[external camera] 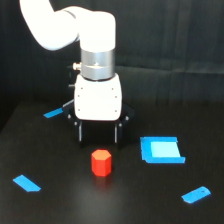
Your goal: Pick up the red object from the table
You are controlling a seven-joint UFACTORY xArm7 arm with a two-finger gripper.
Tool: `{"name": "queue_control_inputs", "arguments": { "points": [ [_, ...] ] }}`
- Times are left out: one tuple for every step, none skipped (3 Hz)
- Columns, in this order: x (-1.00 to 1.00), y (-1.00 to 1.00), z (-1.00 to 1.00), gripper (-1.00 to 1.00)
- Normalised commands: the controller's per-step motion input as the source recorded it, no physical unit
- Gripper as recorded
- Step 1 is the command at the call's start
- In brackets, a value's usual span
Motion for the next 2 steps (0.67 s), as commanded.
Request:
{"name": "queue_control_inputs", "arguments": {
  "points": [
    [0.17, -0.83, 0.07, 0.97],
    [0.07, -0.83, -0.01, 1.0]
  ]
}}
